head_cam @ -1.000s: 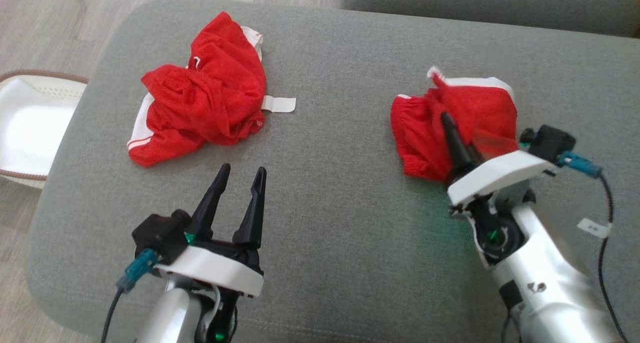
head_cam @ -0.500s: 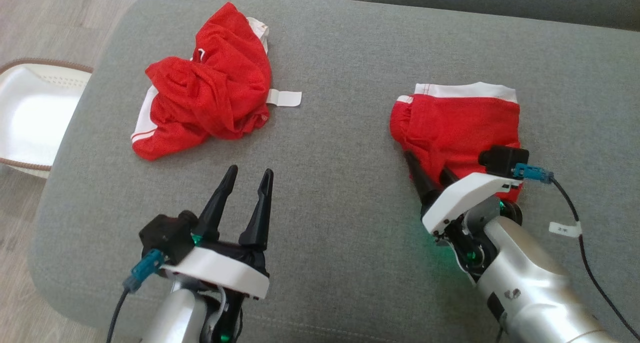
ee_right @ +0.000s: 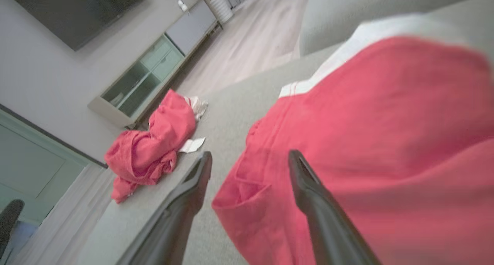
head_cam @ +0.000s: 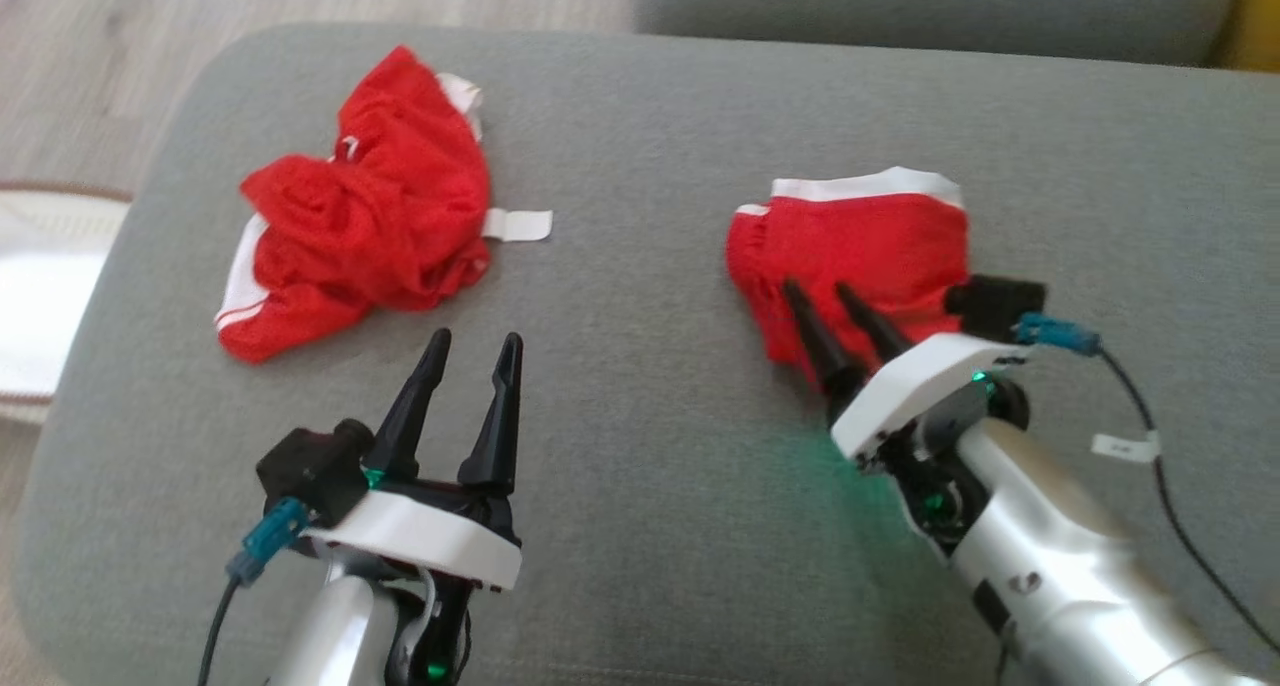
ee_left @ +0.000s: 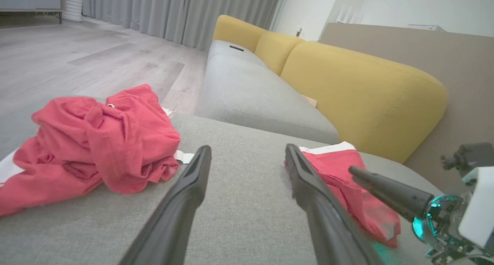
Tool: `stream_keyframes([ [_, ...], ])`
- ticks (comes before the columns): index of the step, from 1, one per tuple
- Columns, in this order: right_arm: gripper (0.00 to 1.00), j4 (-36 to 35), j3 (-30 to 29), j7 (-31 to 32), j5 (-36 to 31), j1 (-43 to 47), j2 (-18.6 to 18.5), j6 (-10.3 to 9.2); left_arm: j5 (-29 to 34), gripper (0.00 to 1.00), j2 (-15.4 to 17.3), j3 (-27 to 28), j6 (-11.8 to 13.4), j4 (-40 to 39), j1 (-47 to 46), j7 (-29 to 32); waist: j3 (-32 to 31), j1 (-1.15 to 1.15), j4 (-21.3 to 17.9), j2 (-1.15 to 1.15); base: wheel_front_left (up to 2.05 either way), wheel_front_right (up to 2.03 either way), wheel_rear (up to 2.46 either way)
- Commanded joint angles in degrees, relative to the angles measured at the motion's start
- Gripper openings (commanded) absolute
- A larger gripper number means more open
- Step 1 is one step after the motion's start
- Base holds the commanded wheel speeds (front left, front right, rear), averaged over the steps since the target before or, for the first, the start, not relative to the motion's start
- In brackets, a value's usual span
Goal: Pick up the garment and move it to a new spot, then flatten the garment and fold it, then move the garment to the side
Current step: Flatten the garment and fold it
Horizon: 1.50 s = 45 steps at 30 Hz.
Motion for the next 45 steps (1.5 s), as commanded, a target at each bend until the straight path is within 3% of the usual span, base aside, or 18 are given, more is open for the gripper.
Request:
stream_keyframes([
  [1, 1.00, -2.4, 0.3, -1.4, 0.0, -0.6, -0.9, -0.04, 0.3, 1.00, 0.3, 2.3, 0.1, -2.1, -1.3, -0.3, -1.1, 0.00, -1.6, 0.00, 0.00, 0.00, 0.00],
  [6, 1.00, -4.3, -4.0, -6.9, -4.6, -0.3, -4.8, -0.04, 0.0, 1.00, 0.3, 4.3, 0.2, -4.2, -1.3, -0.3, -2.1, 0.00, -5.0, 0.00, 0.00, 0.00, 0.00],
  [9, 1.00, -3.5, -9.2, -9.2, -12.9, 0.4, -6.8, -0.04, -0.5, 1.00, 0.3, 5.7, 0.4, -5.9, -1.6, -0.3, -2.2, 0.00, -6.9, 0.00, 0.00, 0.00, 0.00],
  [12, 1.00, -5.6, -18.6, -9.7, -23.7, 2.6, -6.6, -0.04, -0.5, 1.00, 0.3, 6.7, 0.4, -7.5, -1.7, -0.3, -2.2, 0.00, -8.4, 0.00, 0.00, 0.00, 0.00],
  [13, 1.00, -5.6, -18.6, -9.7, -23.7, 2.6, -6.6, -0.04, -0.5, 1.00, 0.3, 6.7, 0.4, -7.5, -1.7, -0.3, -2.2, 0.00, -8.4, 0.00, 0.00, 0.00, 0.00],
  [16, 1.00, -12.7, -30.0, -9.7, -35.0, 8.5, -2.5, -0.04, -0.4, 1.00, 0.3, 7.6, 0.5, -8.4, -1.4, -0.3, -2.2, 0.00, -9.6, 0.00, 0.00, 0.00, 0.00],
  [19, 1.00, -20.2, -37.1, -9.7, -44.2, 14.9, 2.5, -0.04, -0.1, 1.00, 0.3, 7.8, 0.2, -8.6, -0.9, -0.3, -2.2, 0.00, -10.5, 0.00, 0.00, 0.00, 0.00],
  [23, 1.00, -25.8, -40.4, -9.7, -49.2, 20.3, 4.9, -0.04, 0.3, 1.00, 0.3, 7.5, -0.1, -8.0, -0.2, -0.3, -2.3, 0.00, -11.0, 0.00, 0.00, 0.00, 0.00],
  [29, 1.00, -28.1, -40.4, -9.7, -49.1, 21.3, 5.2, -0.04, 0.1, 1.00, 0.3, 6.6, -0.3, -8.0, -0.4, -0.3, -1.2, 0.00, -10.1, 0.00, 0.00, 0.00, 0.00],
  [30, 0.82, -28.2, -40.1, -9.7, -49.2, 21.0, 5.2, -0.04, 0.0, 1.00, 0.3, 6.4, -0.4, -8.0, -0.6, -0.3, -0.9, 0.00, -9.8, 0.00, 0.00, 0.00, 0.00],
  [31, 0.00, -28.3, -40.0, -9.7, -49.4, 20.6, 5.2, -0.04, 0.0, 1.00, 0.3, 6.1, -0.4, -8.0, -0.8, -0.3, -0.6, 0.00, -9.4, 0.00, 0.00, 0.00, 0.00],
  [37, 0.00, -27.6, -38.3, -9.7, -52.3, 16.7, 5.2, -0.04, -0.4, 1.00, 0.3, 4.6, -0.5, -8.1, -2.1, -0.3, 2.3, 0.00, -6.0, 0.00, 0.00, 0.00, 0.00],
  [45, 0.00, -17.7, -36.4, -8.1, -56.6, 7.3, 5.2, -0.04, -1.2, 1.00, 0.3, 2.3, -0.5, -7.7, -4.1, -0.3, 6.6, 0.00, 0.7, 0.00, 0.00, 0.00, 0.00],
])
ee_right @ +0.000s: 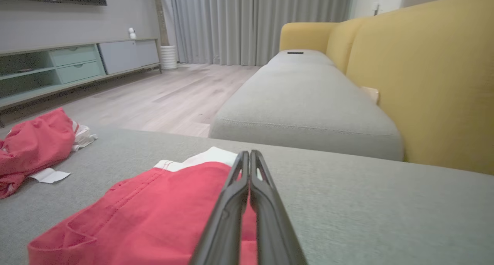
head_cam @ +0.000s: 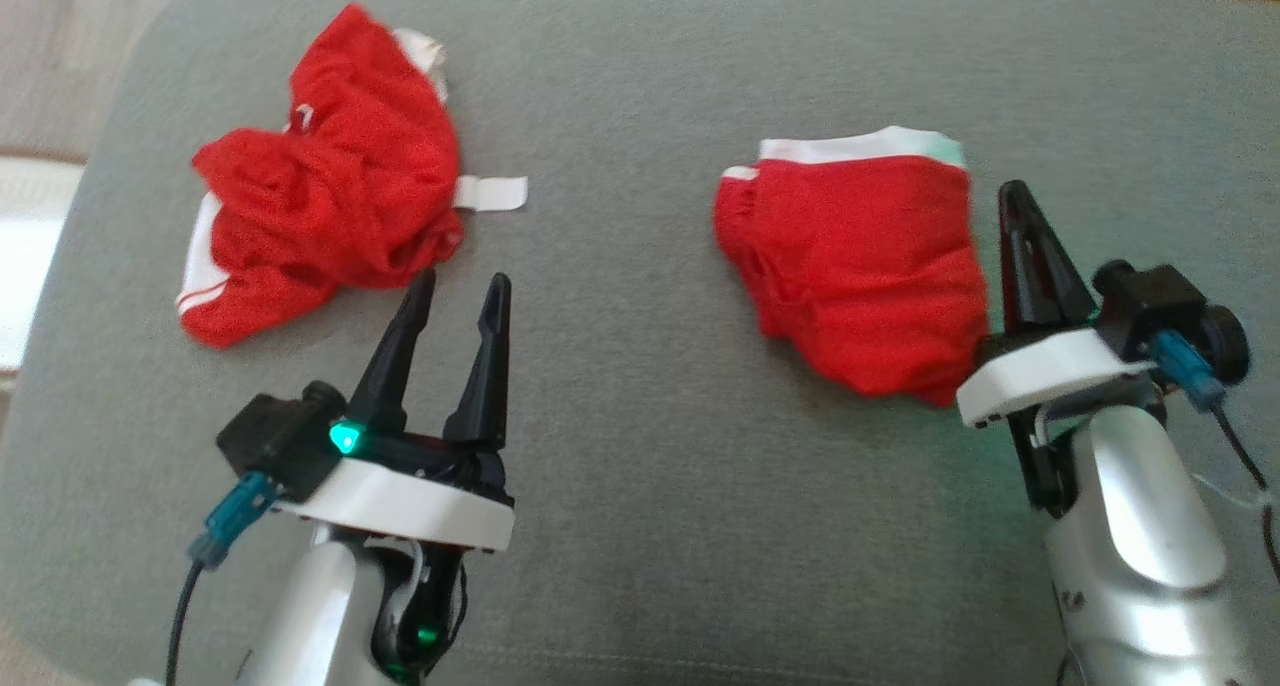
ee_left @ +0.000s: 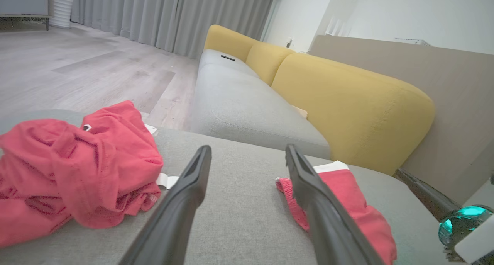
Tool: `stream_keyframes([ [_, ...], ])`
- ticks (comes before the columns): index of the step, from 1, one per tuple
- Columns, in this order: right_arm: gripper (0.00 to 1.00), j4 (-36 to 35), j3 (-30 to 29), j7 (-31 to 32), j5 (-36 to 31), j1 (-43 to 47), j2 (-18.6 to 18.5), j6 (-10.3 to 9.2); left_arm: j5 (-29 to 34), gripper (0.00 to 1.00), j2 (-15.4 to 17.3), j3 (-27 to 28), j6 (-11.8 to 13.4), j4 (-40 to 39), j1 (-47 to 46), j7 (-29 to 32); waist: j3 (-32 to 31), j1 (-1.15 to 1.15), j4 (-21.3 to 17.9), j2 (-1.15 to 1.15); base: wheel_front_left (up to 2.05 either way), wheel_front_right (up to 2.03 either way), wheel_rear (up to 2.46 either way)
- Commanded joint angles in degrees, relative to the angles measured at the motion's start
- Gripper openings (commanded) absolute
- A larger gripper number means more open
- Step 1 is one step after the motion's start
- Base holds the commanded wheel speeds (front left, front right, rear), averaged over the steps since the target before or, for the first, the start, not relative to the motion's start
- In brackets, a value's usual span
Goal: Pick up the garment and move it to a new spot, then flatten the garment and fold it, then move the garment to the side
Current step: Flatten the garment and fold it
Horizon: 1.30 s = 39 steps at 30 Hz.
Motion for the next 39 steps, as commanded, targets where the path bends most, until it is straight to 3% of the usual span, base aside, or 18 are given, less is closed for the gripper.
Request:
stream_keyframes([
  [1, 0.00, 0.5, 1.4, 0.3, -0.2, -3.0, -0.1, -0.04, -0.5, 1.00, 0.3, 1.1, 0.1, -1.8, -2.5, -0.3, 2.0, -0.01, 2.8, 0.00, 0.00, 0.00, 0.00],
  [10, 0.00, 18.2, -3.6, 3.5, -6.2, -10.7, -0.3, -0.04, -0.9, 1.00, 0.3, 0.3, 0.3, -1.6, -2.9, -0.3, 3.9, -0.01, 5.9, 0.00, 0.00, 0.00, 0.00],
  [14, 0.00, 22.8, -5.1, 4.2, -7.2, -12.6, -0.4, -0.04, -1.0, 1.00, 0.3, 0.4, 0.4, -1.4, -3.0, -0.3, 3.8, -0.01, 5.9, 0.00, 0.00, 0.00, 0.00],
  [21, 0.00, 22.8, -4.4, -0.8, -9.4, -15.8, -0.2, -0.04, -1.1, 1.00, 0.3, 0.4, 0.7, -1.1, -3.1, -0.3, 2.9, -0.01, 5.3, 0.00, 0.00, 0.00, 0.00],
  [27, 0.00, 22.0, 3.2, -1.4, -3.0, -15.9, -0.1, -0.04, -1.4, 1.00, 0.3, -0.3, 0.8, -1.2, -3.5, -0.3, 3.5, -0.01, 6.0, 0.00, 0.00, 0.00, 0.00],
  [30, 0.00, 23.8, 4.8, -1.3, -1.9, -16.5, -0.1, -0.04, -1.7, 1.00, 0.3, -0.6, 0.9, -1.3, -3.9, -0.3, 4.3, -0.01, 6.8, 0.00, 0.00, 0.00, 0.00],
  [35, 0.00, 29.1, 2.7, 0.5, -3.9, -18.3, -0.1, -0.04, -2.0, 1.00, 0.3, -0.6, 1.1, -1.5, -3.8, -0.3, 4.9, -0.01, 7.8, 0.00, 0.00, 0.00, 0.00],
  [39, 0.00, 29.7, 5.8, -0.6, -1.2, -19.6, -0.1, -0.04, -2.0, 1.00, 0.3, -0.5, 1.1, -1.2, -3.8, -0.3, 4.8, -0.01, 8.1, 0.00, 0.00, 0.00, 0.00],
])
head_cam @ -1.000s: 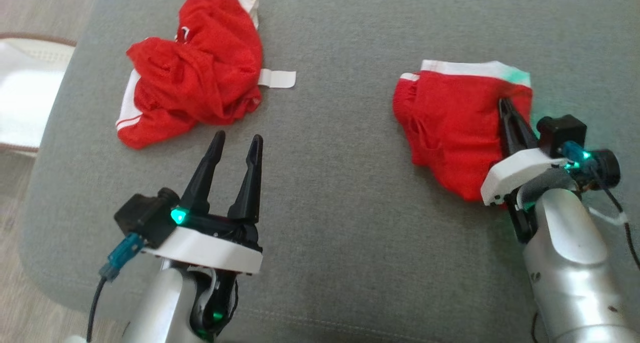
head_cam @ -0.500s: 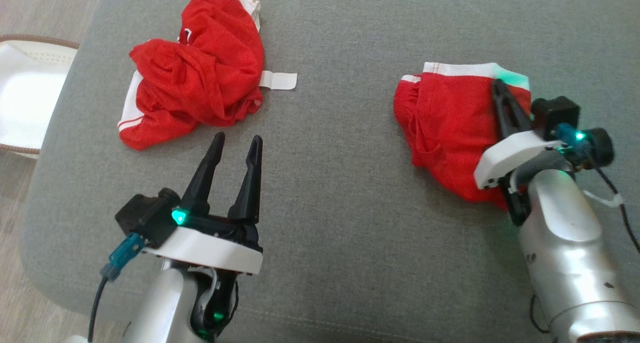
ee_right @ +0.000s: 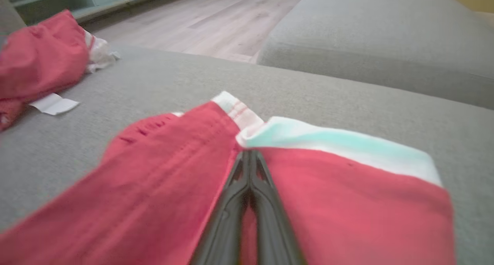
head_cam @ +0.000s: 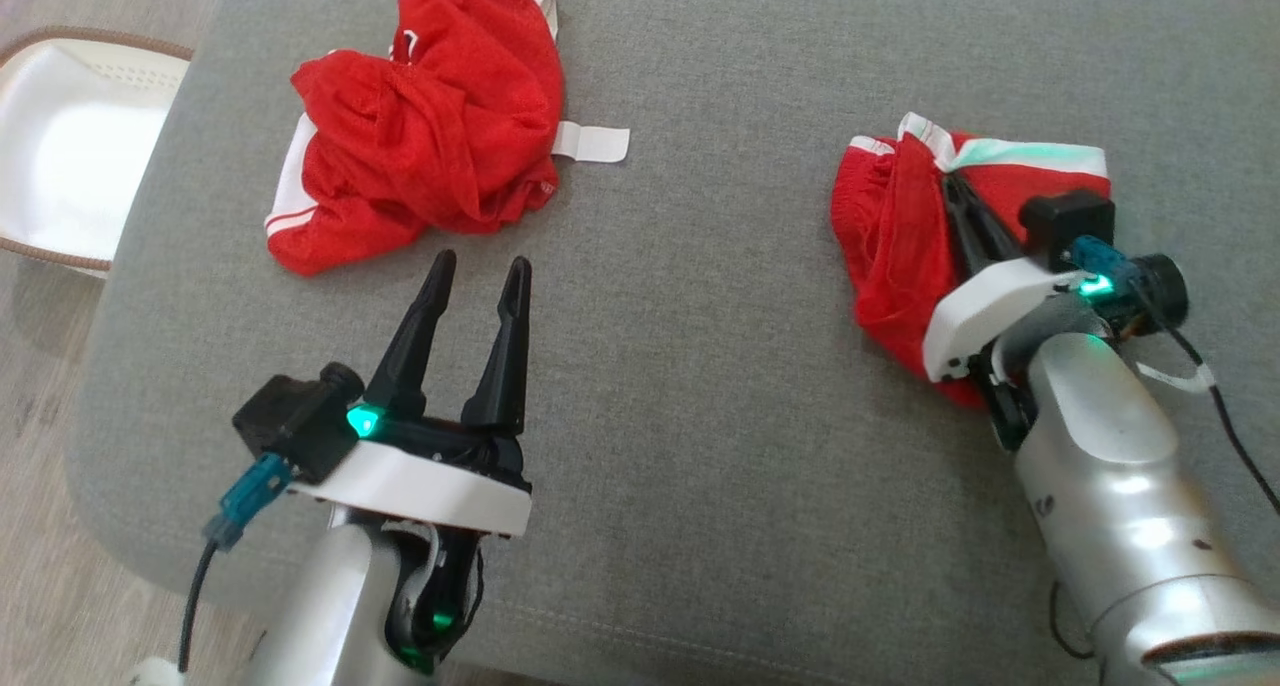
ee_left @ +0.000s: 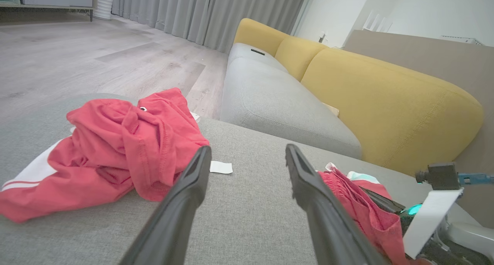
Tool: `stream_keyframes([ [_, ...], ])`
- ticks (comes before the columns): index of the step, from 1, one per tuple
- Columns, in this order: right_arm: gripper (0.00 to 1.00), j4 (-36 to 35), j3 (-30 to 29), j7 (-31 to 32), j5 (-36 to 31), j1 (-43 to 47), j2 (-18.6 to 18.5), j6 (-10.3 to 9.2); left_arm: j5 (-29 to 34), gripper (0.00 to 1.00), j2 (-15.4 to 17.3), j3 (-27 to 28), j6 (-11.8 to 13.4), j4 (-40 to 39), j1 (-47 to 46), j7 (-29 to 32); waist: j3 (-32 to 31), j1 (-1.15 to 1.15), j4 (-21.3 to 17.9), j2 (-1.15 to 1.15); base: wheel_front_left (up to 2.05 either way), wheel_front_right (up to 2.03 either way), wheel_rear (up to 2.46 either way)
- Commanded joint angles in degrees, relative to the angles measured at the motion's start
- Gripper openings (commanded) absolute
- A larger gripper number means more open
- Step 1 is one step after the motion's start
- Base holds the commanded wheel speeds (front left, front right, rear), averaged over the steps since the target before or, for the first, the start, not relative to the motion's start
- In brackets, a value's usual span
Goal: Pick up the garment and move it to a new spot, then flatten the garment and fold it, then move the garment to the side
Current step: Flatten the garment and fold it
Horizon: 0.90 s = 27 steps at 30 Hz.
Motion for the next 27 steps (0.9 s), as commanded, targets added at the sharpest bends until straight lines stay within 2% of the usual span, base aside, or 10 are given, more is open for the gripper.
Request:
stream_keyframes([
  [1, 0.00, -1.9, 3.3, -1.2, 2.5, -1.8, 1.0, -0.04, -0.3, 1.00, 0.3, 1.9, 0.1, -1.6, -1.7, -0.3, -0.2, 0.00, -0.1, 0.00, 0.00, 0.00, 0.00],
  [6, 0.00, -3.2, 10.5, -1.6, 8.2, -0.9, 1.0, -0.04, -0.4, 1.00, 0.3, 2.0, 0.3, -1.5, -1.9, -0.3, -0.6, 0.00, -0.2, 0.00, 0.00, 0.00, 0.00],
  [14, 0.00, 1.5, 19.7, 1.1, 12.5, -0.2, 1.0, -0.04, -0.5, 1.00, 0.3, 1.6, 0.5, -1.5, -1.8, -0.3, -0.7, 0.00, -0.4, 0.00, 0.00, 0.00, 0.00],
  [22, 0.00, 1.4, 20.4, -1.0, 14.7, -1.3, 1.0, -0.04, 0.2, 1.00, 0.3, 3.1, 0.5, -0.9, -1.2, -0.3, -3.0, 0.00, -2.4, 0.00, 0.00, 0.00, 0.00],
  [23, 0.41, 1.0, 19.7, -1.3, 14.6, -1.3, 1.0, -0.04, 0.3, 1.00, 0.3, 3.4, 0.5, -0.9, -0.9, -0.3, -3.7, 0.00, -3.0, 0.00, 0.00, 0.00, 0.00],
  [24, 1.00, 0.5, 18.7, -1.5, 14.7, -1.2, 1.0, -0.04, 0.4, 1.00, 0.3, 3.6, 0.5, -0.9, -0.7, -0.3, -4.2, 0.00, -3.5, 0.00, 0.00, 0.00, 0.00],
  [27, 1.00, -2.4, 15.7, -1.7, 14.4, -0.2, 0.8, -0.04, 0.7, 1.00, 0.3, 4.7, 0.5, -1.0, 0.1, -0.3, -6.1, 0.00, -5.4, 0.00, 0.00, 0.00, 0.00],
])
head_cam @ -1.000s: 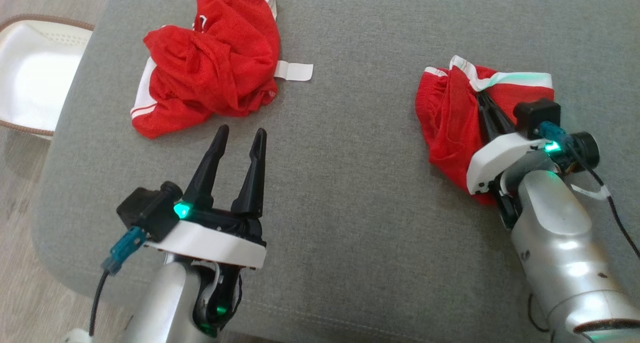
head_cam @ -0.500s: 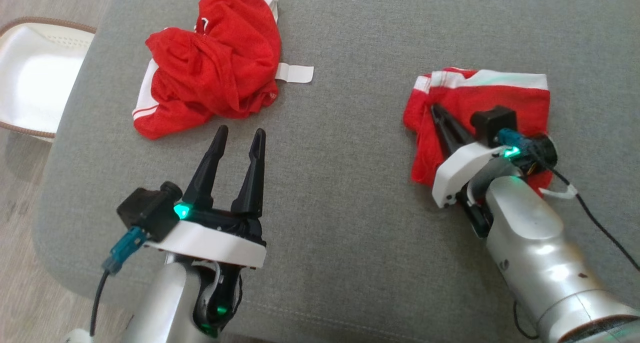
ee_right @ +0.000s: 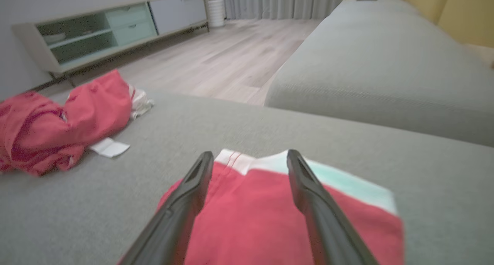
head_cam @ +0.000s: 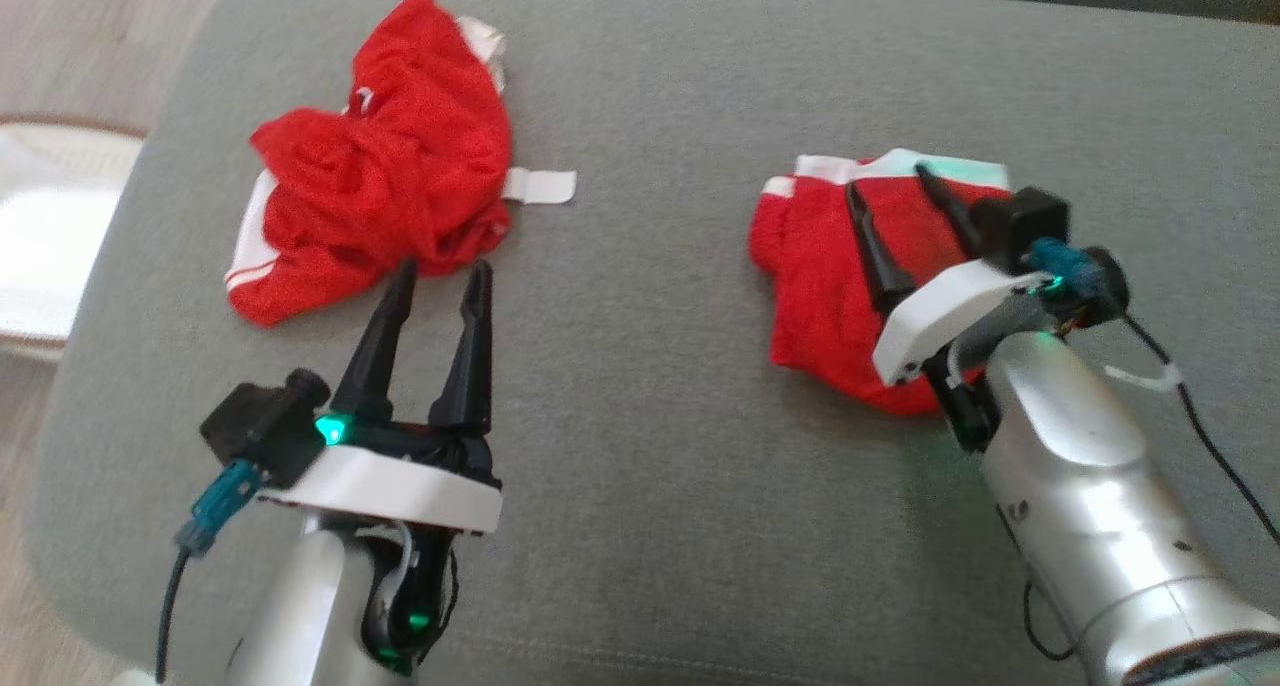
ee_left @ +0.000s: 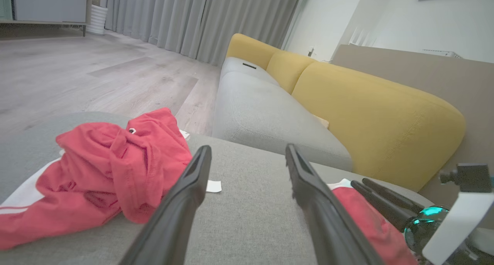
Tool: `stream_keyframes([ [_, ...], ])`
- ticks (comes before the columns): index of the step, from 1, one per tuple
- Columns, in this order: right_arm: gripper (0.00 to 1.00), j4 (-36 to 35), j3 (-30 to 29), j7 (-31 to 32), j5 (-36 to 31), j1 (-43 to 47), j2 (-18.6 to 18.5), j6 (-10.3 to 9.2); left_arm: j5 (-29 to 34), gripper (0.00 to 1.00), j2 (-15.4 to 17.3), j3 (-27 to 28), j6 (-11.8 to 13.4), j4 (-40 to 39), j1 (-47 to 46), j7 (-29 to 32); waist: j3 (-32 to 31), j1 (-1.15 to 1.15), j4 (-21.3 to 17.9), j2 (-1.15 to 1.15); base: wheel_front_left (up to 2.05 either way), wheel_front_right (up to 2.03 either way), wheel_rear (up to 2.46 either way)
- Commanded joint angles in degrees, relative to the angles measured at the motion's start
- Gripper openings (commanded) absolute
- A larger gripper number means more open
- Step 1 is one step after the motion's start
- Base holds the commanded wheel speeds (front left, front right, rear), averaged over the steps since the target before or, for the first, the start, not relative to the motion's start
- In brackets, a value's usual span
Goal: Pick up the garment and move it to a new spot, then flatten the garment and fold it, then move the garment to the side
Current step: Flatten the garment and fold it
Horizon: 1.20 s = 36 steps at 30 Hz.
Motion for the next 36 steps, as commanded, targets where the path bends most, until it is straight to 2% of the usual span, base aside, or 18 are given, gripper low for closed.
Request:
stream_keyframes([
  [1, 1.00, -3.1, -0.3, -0.7, -0.5, 0.7, 0.7, -0.04, 0.5, 1.00, 0.4, 2.4, 0.1, -2.1, -0.4, -0.3, -1.8, 0.00, -2.1, 0.00, 0.00, 0.00, 0.00],
  [6, 1.00, -11.9, -8.7, -0.8, -5.0, 5.8, -0.8, -0.04, 1.1, 1.00, 0.4, 4.4, -0.1, -3.2, 0.2, -0.3, -4.1, 0.00, -5.7, 0.00, 0.00, 0.00, 0.00],
  [10, 1.00, -19.0, -15.2, -0.8, -9.1, 11.8, -0.3, -0.04, 1.4, 1.00, 0.4, 5.6, -0.2, -3.8, 0.6, -0.3, -5.4, 0.00, -8.4, 0.00, 0.00, 0.00, 0.00],
  [16, 1.00, -28.8, -20.1, -0.8, -11.5, 20.7, 0.8, -0.04, 1.9, 1.00, 0.4, 6.7, -0.3, -3.7, 1.5, -0.3, -6.7, 0.00, -11.5, 0.00, 0.00, 0.00, 0.00],
  [18, 1.00, -32.5, -20.7, -0.8, -11.1, 24.3, 1.0, -0.04, 2.6, 1.00, 0.4, 7.1, -0.4, -3.2, 2.1, -0.3, -7.0, 0.00, -12.7, 0.00, 0.00, 0.00, 0.00],
  [22, 1.00, -35.0, -20.0, -0.8, -8.9, 27.5, 1.1, -0.04, 3.1, 1.00, 0.4, 7.3, -0.7, -2.6, 2.7, -0.3, -7.1, 0.00, -13.5, 0.00, 0.00, 0.00, 0.00],
  [36, 1.00, -36.0, -19.6, -0.8, -9.0, 28.8, 1.1, -0.04, 4.0, 1.00, 0.4, 7.1, -1.4, -2.4, 2.6, -0.3, -6.4, 0.00, -13.1, 0.00, 0.00, 0.00, 0.00],
])
